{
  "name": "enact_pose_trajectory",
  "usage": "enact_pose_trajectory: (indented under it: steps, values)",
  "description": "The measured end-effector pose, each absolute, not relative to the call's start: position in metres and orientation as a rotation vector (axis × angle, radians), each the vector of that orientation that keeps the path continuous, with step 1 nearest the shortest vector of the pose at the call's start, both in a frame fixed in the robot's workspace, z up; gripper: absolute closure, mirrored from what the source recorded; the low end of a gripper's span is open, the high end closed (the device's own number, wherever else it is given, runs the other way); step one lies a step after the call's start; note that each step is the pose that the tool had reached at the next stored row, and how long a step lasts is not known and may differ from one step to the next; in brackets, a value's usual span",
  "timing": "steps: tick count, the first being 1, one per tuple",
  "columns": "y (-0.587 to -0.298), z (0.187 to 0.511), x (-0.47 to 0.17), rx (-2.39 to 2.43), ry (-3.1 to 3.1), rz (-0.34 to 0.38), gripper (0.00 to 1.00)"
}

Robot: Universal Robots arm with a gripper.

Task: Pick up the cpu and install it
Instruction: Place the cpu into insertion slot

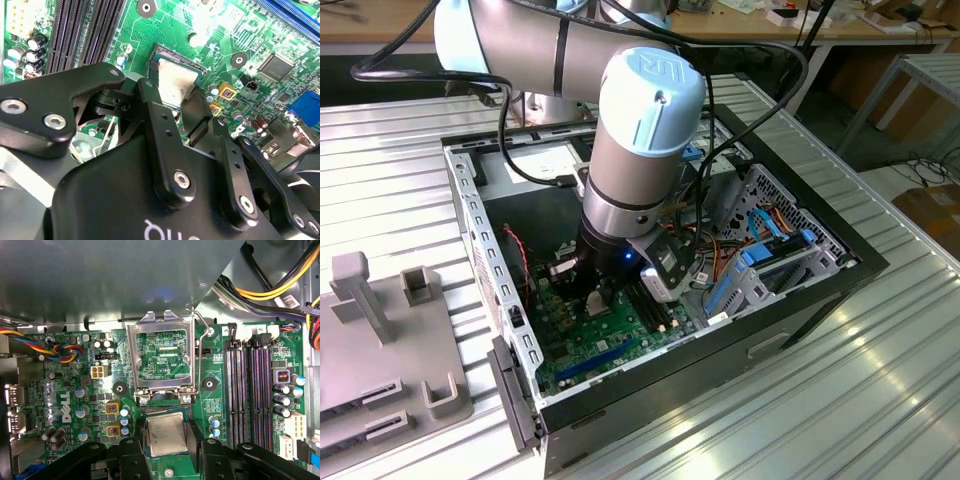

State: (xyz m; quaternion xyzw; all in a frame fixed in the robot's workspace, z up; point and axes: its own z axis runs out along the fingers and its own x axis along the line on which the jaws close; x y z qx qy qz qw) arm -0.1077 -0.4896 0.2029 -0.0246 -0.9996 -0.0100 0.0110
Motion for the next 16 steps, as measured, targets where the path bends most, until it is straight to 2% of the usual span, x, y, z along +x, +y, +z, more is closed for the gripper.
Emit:
enact_pose_trajectory:
  steps: [16]
  values:
    - [-0.4904, 0.2030, -0.1097, -0.127, -3.117, -0.032, 0.56]
